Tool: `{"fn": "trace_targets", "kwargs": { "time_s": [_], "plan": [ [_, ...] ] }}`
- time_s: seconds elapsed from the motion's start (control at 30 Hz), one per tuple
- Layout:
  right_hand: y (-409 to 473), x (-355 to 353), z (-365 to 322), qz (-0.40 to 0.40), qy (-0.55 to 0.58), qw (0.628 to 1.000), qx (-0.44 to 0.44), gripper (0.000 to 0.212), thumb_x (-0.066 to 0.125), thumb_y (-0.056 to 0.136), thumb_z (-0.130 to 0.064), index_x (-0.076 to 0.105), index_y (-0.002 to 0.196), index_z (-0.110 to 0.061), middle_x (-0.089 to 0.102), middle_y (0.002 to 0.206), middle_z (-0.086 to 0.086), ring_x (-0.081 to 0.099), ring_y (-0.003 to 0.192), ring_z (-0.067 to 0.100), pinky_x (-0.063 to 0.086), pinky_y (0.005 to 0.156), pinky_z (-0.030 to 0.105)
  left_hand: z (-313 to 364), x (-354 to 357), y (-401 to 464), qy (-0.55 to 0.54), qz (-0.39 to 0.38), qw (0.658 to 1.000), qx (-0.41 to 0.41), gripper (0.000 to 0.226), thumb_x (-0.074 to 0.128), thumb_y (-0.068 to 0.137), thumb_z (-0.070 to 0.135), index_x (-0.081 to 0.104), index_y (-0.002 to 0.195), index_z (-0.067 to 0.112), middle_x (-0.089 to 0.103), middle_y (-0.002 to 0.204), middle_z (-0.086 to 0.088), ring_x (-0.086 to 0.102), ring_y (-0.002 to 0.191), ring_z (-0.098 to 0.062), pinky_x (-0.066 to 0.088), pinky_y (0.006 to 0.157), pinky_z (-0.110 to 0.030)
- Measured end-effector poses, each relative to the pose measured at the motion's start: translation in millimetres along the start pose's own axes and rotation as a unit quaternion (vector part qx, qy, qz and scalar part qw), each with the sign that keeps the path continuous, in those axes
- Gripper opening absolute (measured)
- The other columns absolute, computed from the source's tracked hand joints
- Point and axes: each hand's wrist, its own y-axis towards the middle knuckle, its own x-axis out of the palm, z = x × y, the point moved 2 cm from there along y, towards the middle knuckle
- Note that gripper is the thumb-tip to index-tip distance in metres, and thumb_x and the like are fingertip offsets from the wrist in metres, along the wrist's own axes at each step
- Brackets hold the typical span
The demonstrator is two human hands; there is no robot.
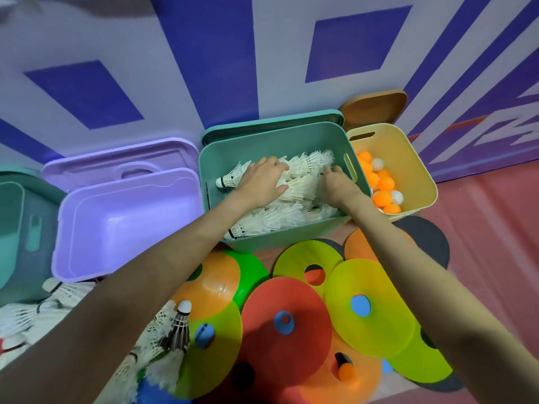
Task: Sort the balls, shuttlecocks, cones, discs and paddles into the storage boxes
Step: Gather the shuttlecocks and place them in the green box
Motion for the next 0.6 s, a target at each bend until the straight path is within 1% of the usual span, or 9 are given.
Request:
{"fn": "trace_targets", "kwargs": {
  "time_s": [0.1, 0.23, 0.3, 0.37, 0.4, 0.47, 0.53, 0.6],
  "plan": [
    [-18.3, -3.1, -14.7, 0.014, 0.001, 1.000, 0.017, 0.044, 0.050, 0.091, -0.012, 0.036, 0.129, 0.004, 0.039, 0.132, 0.028, 0.040, 0.124, 0.044, 0.036, 0.102, 0.047, -0.9, -16.0, -22.3, -0.026, 0.024, 0.999, -0.008, 0.046, 0.057, 0.094, 0.031, 0.048, 0.136, 0.016, 0.051, 0.133, -0.008, 0.046, 0.123, -0.026, 0.035, 0.104, -0.041],
    [-47.0, -1.9, -39.9, 0.030, 0.034, 0.999, -0.027, 0.039, 0.052, 0.089, -0.008, 0.041, 0.125, 0.004, 0.044, 0.124, 0.027, 0.042, 0.121, 0.042, 0.039, 0.099, 0.044, -6.1, -37.4, -68.2, -0.091, 0.074, 0.993, -0.024, 0.043, 0.060, 0.092, 0.027, 0.053, 0.132, 0.015, 0.055, 0.127, -0.008, 0.051, 0.118, -0.026, 0.040, 0.099, -0.038],
    [-70.3, -0.8, -58.0, 0.031, 0.055, 0.995, -0.071, 0.042, 0.056, 0.088, -0.010, 0.044, 0.127, 0.003, 0.047, 0.123, 0.025, 0.044, 0.119, 0.040, 0.040, 0.099, 0.042, -9.7, -47.9, -99.8, -0.140, 0.106, 0.984, -0.038, 0.040, 0.063, 0.091, 0.023, 0.056, 0.129, 0.013, 0.057, 0.123, -0.008, 0.055, 0.111, -0.022, 0.041, 0.092, -0.030],
    [-99.3, 1.7, -79.7, 0.065, 0.093, 0.984, -0.138, 0.042, 0.058, 0.089, -0.010, 0.049, 0.128, 0.000, 0.048, 0.124, 0.021, 0.046, 0.118, 0.037, 0.038, 0.100, 0.038, -14.1, -56.9, -136.1, -0.180, 0.142, 0.972, -0.049, 0.036, 0.065, 0.090, 0.020, 0.059, 0.124, 0.012, 0.060, 0.117, -0.007, 0.057, 0.103, -0.017, 0.040, 0.085, -0.022],
    [-115.5, 2.7, -91.6, 0.090, 0.118, 0.973, -0.175, 0.039, 0.057, 0.089, -0.009, 0.052, 0.126, -0.002, 0.050, 0.124, 0.020, 0.047, 0.117, 0.035, 0.037, 0.100, 0.036, -17.7, -59.4, -155.1, -0.194, 0.156, 0.967, -0.055, 0.034, 0.065, 0.089, 0.018, 0.060, 0.122, 0.011, 0.061, 0.114, -0.006, 0.058, 0.099, -0.016, 0.039, 0.083, -0.020],
    [-147.1, 8.2, -114.7, 0.122, 0.154, 0.951, -0.240, 0.034, 0.055, 0.087, -0.003, 0.056, 0.120, -0.003, 0.053, 0.118, 0.017, 0.049, 0.114, 0.033, 0.037, 0.098, 0.033, -27.0, -60.9, -193.7, -0.219, 0.170, 0.958, -0.069, 0.031, 0.066, 0.088, 0.017, 0.062, 0.119, 0.010, 0.063, 0.112, -0.006, 0.060, 0.096, -0.016, 0.044, 0.084, -0.024],
    [-172.2, 20.9, -136.9, 0.113, 0.158, 0.939, -0.285, 0.033, 0.057, 0.083, 0.001, 0.059, 0.115, -0.002, 0.055, 0.113, 0.018, 0.051, 0.110, 0.033, 0.036, 0.096, 0.030, -38.2, -58.3, -230.7, -0.235, 0.174, 0.952, -0.089, 0.030, 0.064, 0.088, 0.018, 0.063, 0.117, 0.010, 0.065, 0.111, -0.005, 0.061, 0.095, -0.017, 0.047, 0.085, -0.029],
    [-191.4, 39.0, -156.5, 0.090, 0.147, 0.937, -0.305, 0.033, 0.058, 0.082, -0.001, 0.059, 0.115, -0.002, 0.056, 0.112, 0.017, 0.052, 0.108, 0.033, 0.036, 0.096, 0.030, -48.3, -52.8, -263.8, -0.246, 0.168, 0.947, -0.117, 0.025, 0.064, 0.089, 0.015, 0.065, 0.114, 0.011, 0.065, 0.110, -0.003, 0.061, 0.094, -0.015, 0.049, 0.084, -0.028]
  ]
}}
